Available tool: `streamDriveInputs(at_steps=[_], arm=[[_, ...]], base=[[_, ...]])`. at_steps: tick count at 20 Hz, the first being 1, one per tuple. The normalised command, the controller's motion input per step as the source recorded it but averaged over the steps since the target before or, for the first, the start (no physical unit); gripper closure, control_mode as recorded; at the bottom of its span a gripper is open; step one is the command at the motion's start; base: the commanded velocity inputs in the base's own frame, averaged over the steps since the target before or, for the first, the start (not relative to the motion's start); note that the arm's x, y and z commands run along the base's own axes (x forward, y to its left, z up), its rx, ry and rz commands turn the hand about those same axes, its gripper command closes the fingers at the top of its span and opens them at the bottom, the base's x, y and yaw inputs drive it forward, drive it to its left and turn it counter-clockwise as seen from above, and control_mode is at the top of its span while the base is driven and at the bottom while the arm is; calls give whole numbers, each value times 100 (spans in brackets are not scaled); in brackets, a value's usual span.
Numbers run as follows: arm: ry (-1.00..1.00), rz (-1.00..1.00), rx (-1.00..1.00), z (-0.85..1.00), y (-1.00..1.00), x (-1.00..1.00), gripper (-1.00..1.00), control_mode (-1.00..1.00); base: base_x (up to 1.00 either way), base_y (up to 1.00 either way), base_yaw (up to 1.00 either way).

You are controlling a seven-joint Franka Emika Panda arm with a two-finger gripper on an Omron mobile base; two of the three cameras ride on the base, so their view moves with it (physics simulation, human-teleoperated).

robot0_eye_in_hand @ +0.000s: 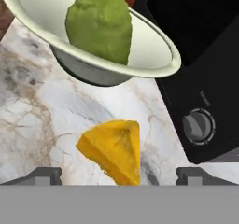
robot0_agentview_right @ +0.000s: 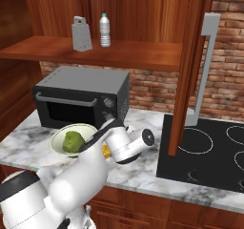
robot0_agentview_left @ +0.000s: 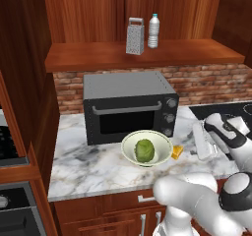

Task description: Pick the cheese from the fridge and the cheese grater from the cabinet and place them next to the salad bowl.

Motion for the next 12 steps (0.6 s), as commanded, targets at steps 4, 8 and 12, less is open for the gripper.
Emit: streamDriveInputs(at_steps=[4,8,12], arm=[[-3,-20,0,41,19,-26,-100,-100],[6,-19,0,76,14,-35,-100,-100],[16,-13,0,84,11,-45,-100,-100]], base=[[0,0,0],[0,0,0],[0,0,0]])
